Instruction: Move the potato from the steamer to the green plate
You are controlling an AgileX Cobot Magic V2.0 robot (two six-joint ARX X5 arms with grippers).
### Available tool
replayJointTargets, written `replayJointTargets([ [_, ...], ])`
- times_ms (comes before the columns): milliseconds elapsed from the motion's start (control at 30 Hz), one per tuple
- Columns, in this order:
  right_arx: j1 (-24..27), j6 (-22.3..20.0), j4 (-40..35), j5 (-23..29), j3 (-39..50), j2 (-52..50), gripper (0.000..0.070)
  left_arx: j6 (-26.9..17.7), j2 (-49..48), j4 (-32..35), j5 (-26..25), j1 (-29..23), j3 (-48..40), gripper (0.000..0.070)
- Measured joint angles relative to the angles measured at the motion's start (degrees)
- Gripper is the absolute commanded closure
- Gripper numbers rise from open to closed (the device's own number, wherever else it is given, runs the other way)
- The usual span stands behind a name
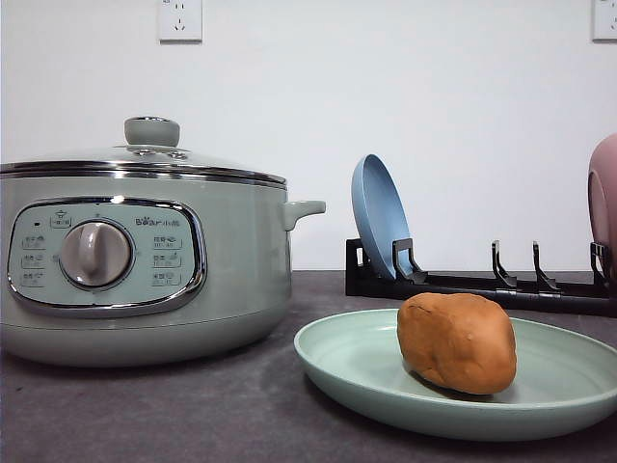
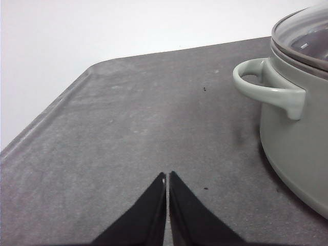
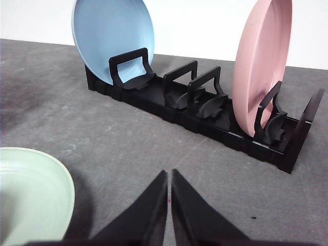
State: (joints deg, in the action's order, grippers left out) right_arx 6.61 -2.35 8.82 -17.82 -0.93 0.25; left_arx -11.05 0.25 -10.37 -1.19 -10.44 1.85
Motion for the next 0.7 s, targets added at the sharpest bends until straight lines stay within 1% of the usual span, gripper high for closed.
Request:
replayJointTargets([
  [700,0.0,0.2,0.0,0.0,0.0,0.0,0.07,0.0,0.0,0.0,0.0,0.0,0.0,0.07],
])
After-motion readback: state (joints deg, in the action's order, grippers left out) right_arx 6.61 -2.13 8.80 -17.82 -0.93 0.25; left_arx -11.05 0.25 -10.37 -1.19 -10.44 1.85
